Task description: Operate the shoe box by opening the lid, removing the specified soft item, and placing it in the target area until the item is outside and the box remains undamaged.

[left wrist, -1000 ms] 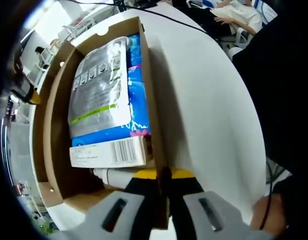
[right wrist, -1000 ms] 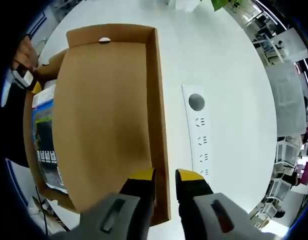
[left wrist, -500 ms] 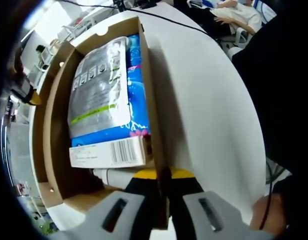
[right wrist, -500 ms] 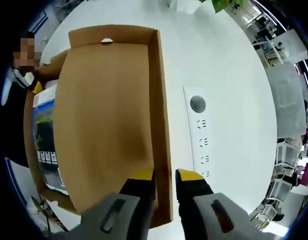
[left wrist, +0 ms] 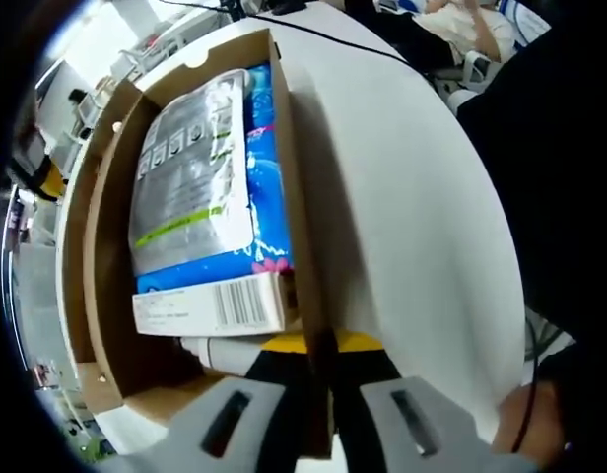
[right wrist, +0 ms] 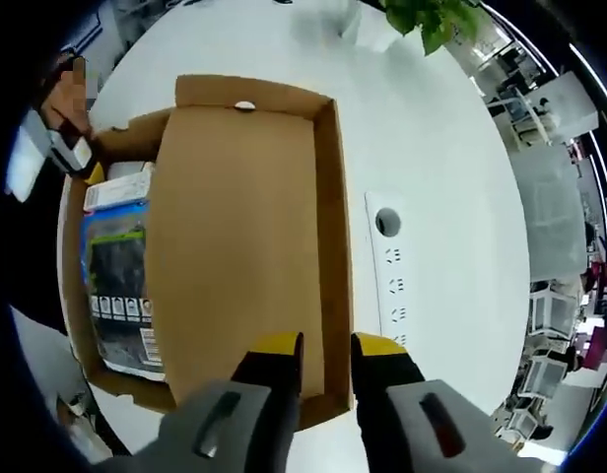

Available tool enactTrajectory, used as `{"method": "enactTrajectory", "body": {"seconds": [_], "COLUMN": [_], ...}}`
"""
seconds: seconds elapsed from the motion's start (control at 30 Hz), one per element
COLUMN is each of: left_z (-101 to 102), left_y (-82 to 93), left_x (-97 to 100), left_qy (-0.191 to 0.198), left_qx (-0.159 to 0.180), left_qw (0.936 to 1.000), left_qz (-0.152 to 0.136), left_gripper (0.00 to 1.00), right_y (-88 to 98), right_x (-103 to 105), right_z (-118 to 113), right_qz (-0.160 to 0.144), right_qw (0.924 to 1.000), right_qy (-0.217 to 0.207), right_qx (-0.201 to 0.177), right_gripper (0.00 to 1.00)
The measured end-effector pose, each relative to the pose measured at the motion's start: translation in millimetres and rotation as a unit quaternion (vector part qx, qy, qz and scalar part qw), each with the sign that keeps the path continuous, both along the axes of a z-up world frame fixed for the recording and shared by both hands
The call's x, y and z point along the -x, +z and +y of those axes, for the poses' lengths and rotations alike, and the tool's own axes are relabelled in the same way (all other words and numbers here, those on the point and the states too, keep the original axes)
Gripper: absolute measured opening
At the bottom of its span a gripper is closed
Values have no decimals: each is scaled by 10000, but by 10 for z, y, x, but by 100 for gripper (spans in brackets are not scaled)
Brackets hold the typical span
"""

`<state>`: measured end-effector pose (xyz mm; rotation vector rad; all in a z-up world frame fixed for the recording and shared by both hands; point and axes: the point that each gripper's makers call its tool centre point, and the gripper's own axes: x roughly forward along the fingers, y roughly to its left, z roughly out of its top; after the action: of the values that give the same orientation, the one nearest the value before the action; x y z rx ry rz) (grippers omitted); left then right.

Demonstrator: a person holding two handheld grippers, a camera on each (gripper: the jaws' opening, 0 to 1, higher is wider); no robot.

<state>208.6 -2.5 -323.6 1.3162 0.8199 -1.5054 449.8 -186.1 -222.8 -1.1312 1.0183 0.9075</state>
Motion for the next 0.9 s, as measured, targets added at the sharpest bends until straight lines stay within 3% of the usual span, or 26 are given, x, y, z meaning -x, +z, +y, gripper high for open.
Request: {"method": "enactTrajectory", "body": {"seconds": [0.47, 0.9], "left_z": [12, 18], "left_y": [-14, -20], "left_x": [7, 29], "left_qy": [40, 46], "left_qx": [-69, -20], "left_qw": [10000, 10000], "left_qz": [-34, 15], "left_gripper": [4, 4], "right_y": [319, 429], "right_x": [858, 1488], "right_z": [36, 23], "right_qz": [-178, -368], "right_qw": [9990, 9976], "right_qy": [409, 586], "right_qx": [70, -12], "right_gripper": [21, 23]}}
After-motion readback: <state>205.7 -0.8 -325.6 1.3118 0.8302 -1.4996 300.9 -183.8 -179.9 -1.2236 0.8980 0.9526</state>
